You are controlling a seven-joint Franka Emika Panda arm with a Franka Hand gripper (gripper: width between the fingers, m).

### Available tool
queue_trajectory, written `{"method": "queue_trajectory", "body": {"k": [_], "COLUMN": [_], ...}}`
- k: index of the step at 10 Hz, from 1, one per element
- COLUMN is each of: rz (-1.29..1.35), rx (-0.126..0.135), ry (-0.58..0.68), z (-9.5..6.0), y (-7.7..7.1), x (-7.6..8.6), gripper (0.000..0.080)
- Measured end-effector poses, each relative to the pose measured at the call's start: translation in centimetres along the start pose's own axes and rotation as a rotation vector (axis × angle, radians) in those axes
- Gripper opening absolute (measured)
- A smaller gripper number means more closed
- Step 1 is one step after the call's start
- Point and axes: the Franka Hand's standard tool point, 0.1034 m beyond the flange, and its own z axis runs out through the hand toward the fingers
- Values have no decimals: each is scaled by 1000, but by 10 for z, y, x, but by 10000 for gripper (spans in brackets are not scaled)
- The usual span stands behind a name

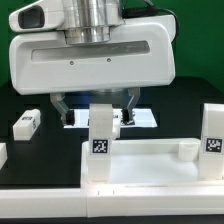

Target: Assemble desk

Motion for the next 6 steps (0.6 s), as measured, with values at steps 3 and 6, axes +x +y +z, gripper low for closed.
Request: {"method": "queue_trajectory", "body": {"k": [3,6], "rz": [178,562], "rx": [-1,-1], "ry": [0,1], "z": [0,0], "y": [3,4], "x": [0,0], "gripper": [288,288]}}
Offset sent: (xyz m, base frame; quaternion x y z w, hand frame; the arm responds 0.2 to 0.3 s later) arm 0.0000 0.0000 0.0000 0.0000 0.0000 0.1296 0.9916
